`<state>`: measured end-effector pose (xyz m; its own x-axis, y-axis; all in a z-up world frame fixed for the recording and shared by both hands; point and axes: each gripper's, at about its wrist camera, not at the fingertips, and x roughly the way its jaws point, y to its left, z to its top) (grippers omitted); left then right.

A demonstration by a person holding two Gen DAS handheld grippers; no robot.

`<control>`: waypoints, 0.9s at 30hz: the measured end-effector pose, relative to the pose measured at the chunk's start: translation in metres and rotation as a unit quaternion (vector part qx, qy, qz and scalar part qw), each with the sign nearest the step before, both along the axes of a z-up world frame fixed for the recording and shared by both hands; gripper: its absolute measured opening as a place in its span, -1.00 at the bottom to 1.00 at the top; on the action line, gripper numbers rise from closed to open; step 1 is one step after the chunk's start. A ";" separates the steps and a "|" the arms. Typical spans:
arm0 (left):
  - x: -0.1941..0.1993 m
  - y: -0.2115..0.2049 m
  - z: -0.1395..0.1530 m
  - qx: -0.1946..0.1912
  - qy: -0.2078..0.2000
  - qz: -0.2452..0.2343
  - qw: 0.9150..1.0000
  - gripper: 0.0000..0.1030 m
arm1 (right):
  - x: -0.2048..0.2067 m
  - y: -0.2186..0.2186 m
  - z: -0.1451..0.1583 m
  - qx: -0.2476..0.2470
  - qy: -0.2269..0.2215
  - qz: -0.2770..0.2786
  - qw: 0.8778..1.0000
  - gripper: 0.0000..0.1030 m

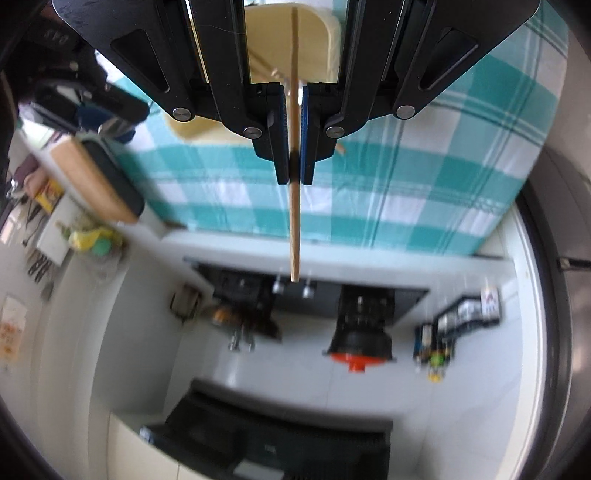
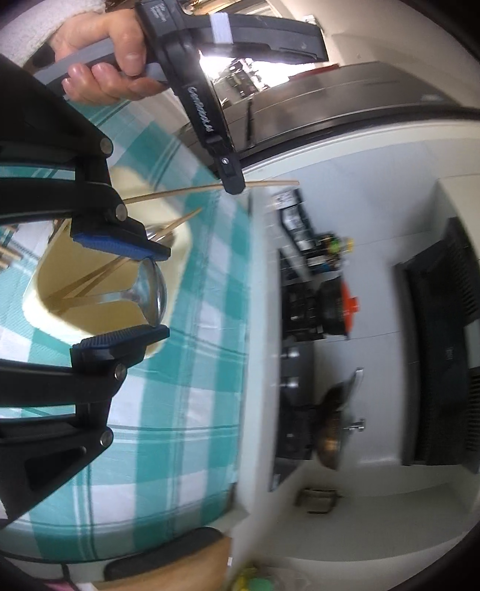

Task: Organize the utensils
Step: 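Lift chopstick and spoon into the cream holder and open both grippers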

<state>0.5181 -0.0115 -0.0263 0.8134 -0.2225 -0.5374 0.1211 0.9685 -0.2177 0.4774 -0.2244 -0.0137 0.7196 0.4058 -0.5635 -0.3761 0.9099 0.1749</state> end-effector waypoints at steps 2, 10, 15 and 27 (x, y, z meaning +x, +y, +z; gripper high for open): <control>0.003 -0.002 -0.006 0.006 0.021 -0.003 1.000 -0.89 | 0.006 0.001 -0.008 -0.002 0.019 -0.004 1.000 -0.28; -0.062 0.026 0.044 0.027 0.024 -0.044 0.998 0.53 | -0.035 -0.014 0.054 0.001 0.000 -0.001 1.000 -0.01; -0.145 0.051 0.041 0.083 0.068 -0.063 0.992 0.95 | -0.112 -0.033 0.084 -0.051 -0.018 0.013 0.998 0.29; -0.248 0.042 -0.149 0.123 0.164 0.013 0.979 0.94 | -0.246 -0.067 -0.111 -0.149 0.089 -0.032 0.984 0.35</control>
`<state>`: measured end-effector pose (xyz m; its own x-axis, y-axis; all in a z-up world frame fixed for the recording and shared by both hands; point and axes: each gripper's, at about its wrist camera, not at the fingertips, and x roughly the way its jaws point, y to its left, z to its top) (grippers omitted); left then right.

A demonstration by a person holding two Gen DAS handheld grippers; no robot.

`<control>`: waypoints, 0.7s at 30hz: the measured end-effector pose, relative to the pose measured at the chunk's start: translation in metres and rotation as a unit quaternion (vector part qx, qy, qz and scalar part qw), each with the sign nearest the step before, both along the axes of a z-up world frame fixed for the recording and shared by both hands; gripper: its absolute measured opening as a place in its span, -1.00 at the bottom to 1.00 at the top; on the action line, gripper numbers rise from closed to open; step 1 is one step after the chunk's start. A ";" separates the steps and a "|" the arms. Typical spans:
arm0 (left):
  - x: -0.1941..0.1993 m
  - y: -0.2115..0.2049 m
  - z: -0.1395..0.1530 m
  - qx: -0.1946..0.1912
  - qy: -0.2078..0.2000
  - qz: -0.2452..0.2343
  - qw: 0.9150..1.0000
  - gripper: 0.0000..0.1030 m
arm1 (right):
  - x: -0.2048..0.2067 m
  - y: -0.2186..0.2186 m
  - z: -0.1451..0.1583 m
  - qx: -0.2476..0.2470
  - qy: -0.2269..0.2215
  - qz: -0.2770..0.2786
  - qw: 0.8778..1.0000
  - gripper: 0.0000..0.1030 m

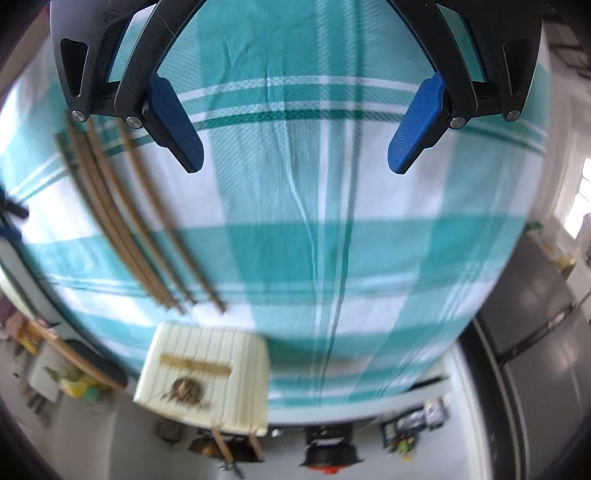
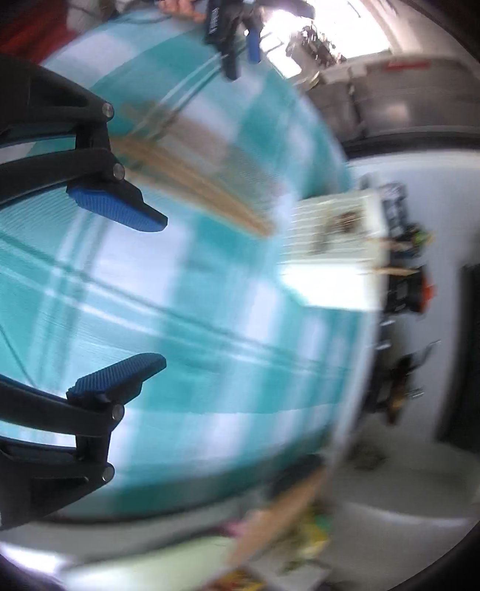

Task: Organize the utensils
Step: 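Lift chopstick and spoon into the cream holder and open both grippers, then move both open grippers back over the remaining chopsticks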

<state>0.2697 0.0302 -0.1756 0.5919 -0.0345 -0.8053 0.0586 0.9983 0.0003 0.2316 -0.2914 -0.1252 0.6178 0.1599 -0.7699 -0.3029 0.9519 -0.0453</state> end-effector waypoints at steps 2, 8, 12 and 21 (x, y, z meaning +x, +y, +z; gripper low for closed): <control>0.003 -0.002 -0.011 0.012 -0.004 0.005 1.000 0.94 | -0.004 -0.001 -0.028 0.001 0.020 -0.016 1.000 0.35; 0.022 -0.003 -0.019 0.014 -0.006 0.010 1.000 0.95 | 0.003 -0.009 -0.045 0.018 0.014 -0.064 0.998 0.36; 0.030 0.003 -0.024 -0.010 0.004 0.012 1.000 0.99 | 0.011 -0.011 -0.048 0.023 0.024 -0.078 0.996 0.53; 0.030 0.001 -0.024 -0.008 0.004 0.012 1.000 0.99 | 0.012 -0.009 -0.050 0.021 0.024 -0.076 0.997 0.58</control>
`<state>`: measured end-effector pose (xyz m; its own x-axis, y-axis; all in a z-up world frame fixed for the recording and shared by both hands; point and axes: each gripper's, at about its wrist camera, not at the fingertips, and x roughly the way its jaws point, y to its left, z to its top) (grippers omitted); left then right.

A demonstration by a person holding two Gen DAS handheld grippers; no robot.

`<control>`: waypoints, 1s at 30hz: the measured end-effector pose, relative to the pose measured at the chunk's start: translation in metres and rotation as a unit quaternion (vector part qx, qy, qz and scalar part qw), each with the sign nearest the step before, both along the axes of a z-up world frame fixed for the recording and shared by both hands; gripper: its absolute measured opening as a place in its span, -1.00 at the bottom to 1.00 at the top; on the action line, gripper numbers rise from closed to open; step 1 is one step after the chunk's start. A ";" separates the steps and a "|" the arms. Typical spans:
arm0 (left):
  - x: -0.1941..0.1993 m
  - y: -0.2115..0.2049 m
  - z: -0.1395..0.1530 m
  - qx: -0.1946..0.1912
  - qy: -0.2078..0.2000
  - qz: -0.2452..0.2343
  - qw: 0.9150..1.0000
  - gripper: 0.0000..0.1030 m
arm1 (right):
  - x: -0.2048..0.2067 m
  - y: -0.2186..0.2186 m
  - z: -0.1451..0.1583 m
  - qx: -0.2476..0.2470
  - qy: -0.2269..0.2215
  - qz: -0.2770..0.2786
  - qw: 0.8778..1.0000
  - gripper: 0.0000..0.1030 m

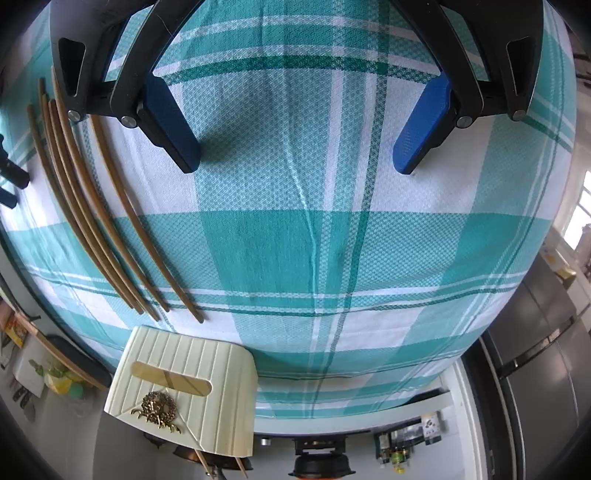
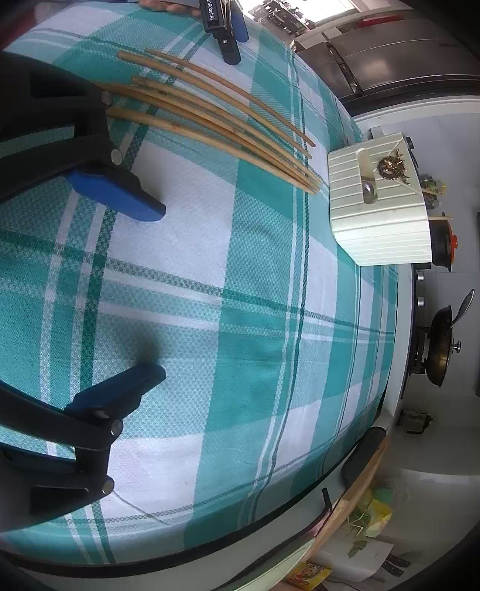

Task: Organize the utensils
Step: 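Move both open grippers back over the remaining chopsticks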

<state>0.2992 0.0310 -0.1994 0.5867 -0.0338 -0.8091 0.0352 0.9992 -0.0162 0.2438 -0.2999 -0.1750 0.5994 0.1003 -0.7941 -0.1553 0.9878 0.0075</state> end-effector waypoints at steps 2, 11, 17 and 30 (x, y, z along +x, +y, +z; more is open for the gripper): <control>0.000 0.000 0.000 0.000 0.000 0.000 1.000 0.99 | 0.000 0.000 0.000 0.000 0.000 0.000 1.000 0.58; -0.001 0.001 0.000 0.000 0.001 0.003 1.000 0.99 | 0.001 0.000 -0.001 0.005 0.002 0.004 1.000 0.70; -0.001 0.001 0.000 0.001 0.002 0.002 1.000 0.99 | 0.002 0.005 -0.003 0.002 0.007 0.017 1.000 0.85; -0.003 0.004 0.002 -0.013 0.001 -0.004 1.000 0.99 | 0.002 0.004 -0.003 0.003 0.007 0.018 1.000 0.87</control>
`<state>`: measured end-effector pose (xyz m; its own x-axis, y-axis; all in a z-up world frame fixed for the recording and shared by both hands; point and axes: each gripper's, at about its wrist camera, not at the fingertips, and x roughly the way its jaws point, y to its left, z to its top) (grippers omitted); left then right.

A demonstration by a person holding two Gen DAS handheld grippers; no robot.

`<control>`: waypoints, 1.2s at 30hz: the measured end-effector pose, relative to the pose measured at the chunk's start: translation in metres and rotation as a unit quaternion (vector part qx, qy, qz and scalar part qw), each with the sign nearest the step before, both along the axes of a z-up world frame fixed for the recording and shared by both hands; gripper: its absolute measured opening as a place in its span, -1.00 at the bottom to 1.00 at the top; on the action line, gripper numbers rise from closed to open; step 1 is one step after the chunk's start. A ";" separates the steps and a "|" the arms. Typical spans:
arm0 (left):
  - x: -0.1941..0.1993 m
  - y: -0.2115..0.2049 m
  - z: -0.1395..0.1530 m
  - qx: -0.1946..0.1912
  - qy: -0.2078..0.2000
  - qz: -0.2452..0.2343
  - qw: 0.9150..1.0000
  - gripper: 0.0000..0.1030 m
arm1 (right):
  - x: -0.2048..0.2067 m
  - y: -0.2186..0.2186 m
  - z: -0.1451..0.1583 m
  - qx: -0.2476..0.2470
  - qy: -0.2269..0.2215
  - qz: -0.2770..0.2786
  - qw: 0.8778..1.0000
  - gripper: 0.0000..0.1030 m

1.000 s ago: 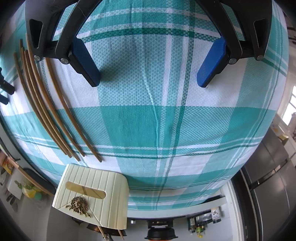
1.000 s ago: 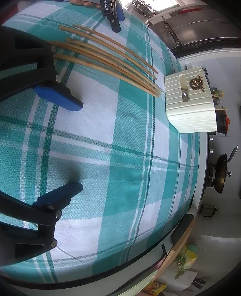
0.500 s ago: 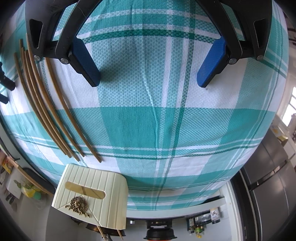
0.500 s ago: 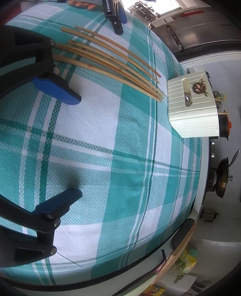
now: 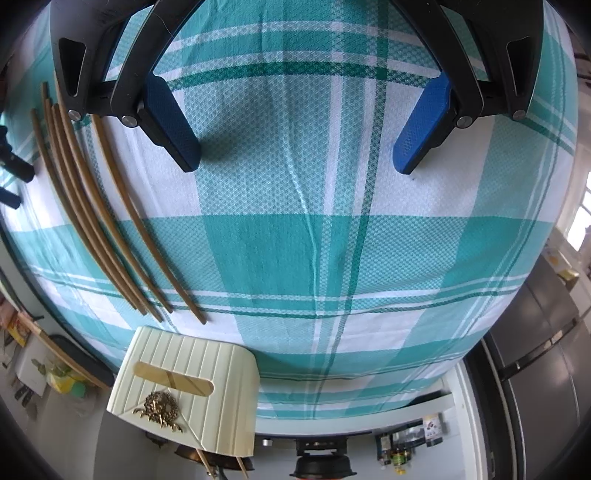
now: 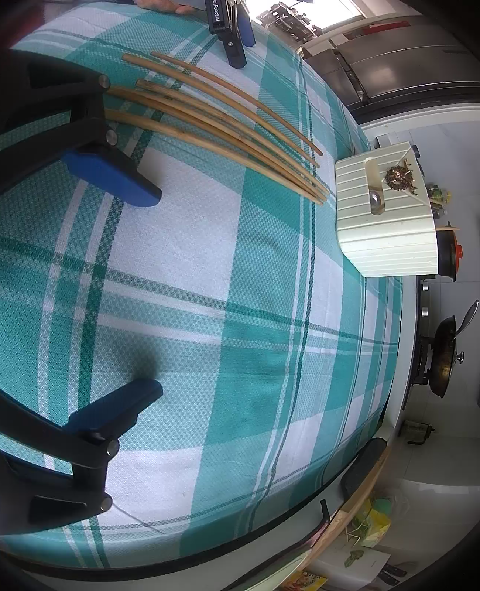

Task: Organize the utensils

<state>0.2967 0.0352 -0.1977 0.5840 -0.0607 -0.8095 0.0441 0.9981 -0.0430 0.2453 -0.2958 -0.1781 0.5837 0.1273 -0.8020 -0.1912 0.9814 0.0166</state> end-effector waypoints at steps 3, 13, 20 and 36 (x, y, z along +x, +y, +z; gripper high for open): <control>-0.004 0.005 0.010 -0.049 -0.013 0.017 0.999 0.99 | 0.000 0.000 0.000 0.001 -0.001 0.000 1.000 0.87; 0.011 -0.063 0.021 -0.032 -0.002 -0.040 0.999 0.98 | -0.003 0.052 0.035 0.083 -0.021 0.081 0.993 0.20; 0.017 -0.079 0.009 0.010 0.010 -0.043 0.999 0.53 | 0.014 0.082 0.013 0.031 0.015 0.103 0.994 -0.73; -0.013 -0.030 0.014 0.011 -0.004 -0.007 1.000 -0.89 | -0.020 0.015 0.013 -0.034 -0.003 -0.021 0.999 -0.86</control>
<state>0.2840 0.0049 -0.1834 0.5903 -0.0516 -0.8055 0.0586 0.9981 -0.0210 0.2255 -0.2809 -0.1649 0.5925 0.0468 -0.8042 -0.1491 0.9874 -0.0524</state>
